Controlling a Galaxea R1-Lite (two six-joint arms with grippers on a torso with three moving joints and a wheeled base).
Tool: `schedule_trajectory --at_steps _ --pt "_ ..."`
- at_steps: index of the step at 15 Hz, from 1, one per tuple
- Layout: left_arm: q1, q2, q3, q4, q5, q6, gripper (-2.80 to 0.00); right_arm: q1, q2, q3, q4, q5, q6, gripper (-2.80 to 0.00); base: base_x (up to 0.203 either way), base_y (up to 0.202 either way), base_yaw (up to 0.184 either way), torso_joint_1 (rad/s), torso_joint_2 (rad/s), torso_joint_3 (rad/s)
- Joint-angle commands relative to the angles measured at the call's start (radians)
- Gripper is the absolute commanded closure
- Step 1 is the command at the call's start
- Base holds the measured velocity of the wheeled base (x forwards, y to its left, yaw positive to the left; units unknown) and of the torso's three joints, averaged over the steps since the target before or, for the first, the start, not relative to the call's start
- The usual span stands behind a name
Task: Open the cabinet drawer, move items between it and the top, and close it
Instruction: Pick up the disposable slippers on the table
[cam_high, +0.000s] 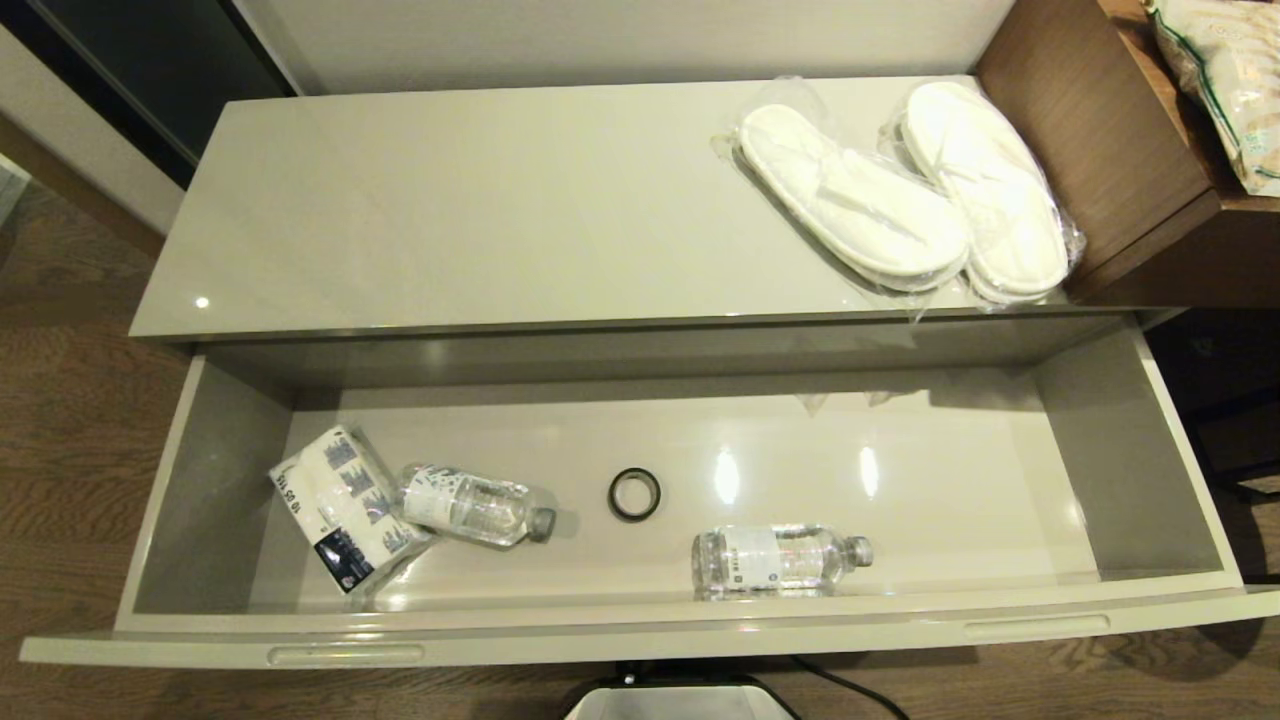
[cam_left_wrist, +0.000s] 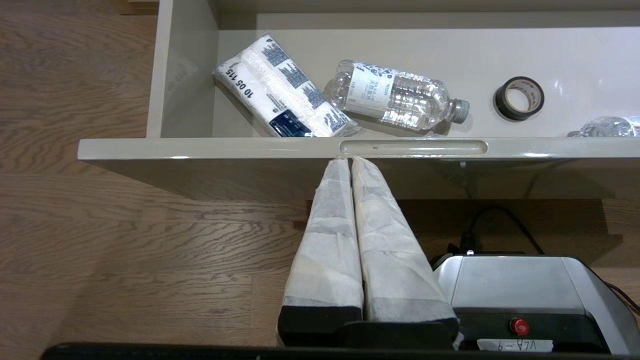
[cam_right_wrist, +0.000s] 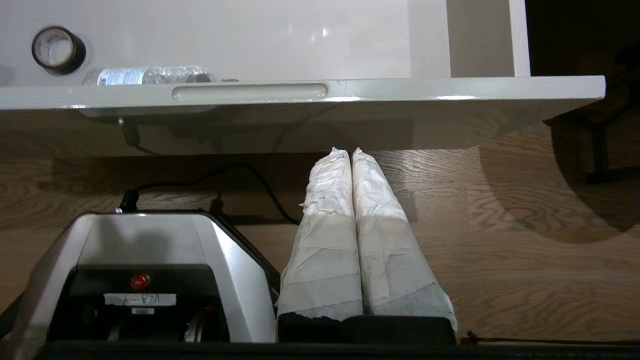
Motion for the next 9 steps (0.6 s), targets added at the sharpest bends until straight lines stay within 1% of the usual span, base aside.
schedule_trajectory --at_steps 1,2,3,4,6,7,8,9 --pt "0.000 0.000 0.000 0.001 0.000 0.001 0.00 0.000 0.003 -0.018 0.028 0.008 -0.019 0.00 0.000 0.000 0.000 0.000 0.00 0.000" --pt "0.000 0.000 0.000 0.001 0.000 0.001 0.00 0.000 0.007 -0.056 0.049 0.013 -0.021 0.00 0.000 0.000 0.000 0.000 0.00 0.000" --pt "0.000 0.000 0.000 0.001 0.000 0.001 0.00 -0.001 0.032 -0.121 0.065 0.019 -0.015 0.00 0.000 0.000 0.000 0.000 0.00 0.000" --pt "0.000 0.000 0.000 0.001 0.000 0.001 0.00 -0.001 0.084 -0.220 0.071 0.022 0.009 0.00 0.000 0.000 0.000 0.000 0.00 0.000" --pt "0.000 0.000 0.000 -0.001 0.000 0.001 0.00 -0.003 0.189 -0.490 0.096 0.016 0.091 0.00 0.000 0.000 0.000 0.000 0.00 0.000" --pt "0.000 0.000 0.000 0.000 0.000 0.001 0.00 -0.005 0.245 -0.652 0.138 0.012 0.124 0.00 0.000 0.000 0.000 0.000 0.00 0.000" --pt "0.000 0.000 0.000 -0.001 0.000 0.001 0.00 -0.006 0.307 -0.804 0.204 0.012 0.151 0.00 0.000 0.000 0.000 0.000 0.00 0.000" --pt "0.000 0.000 0.000 0.001 0.000 0.001 0.00 -0.006 0.385 -0.917 0.291 0.018 0.177 0.00 0.000 0.000 0.000 0.000 0.00 0.000"
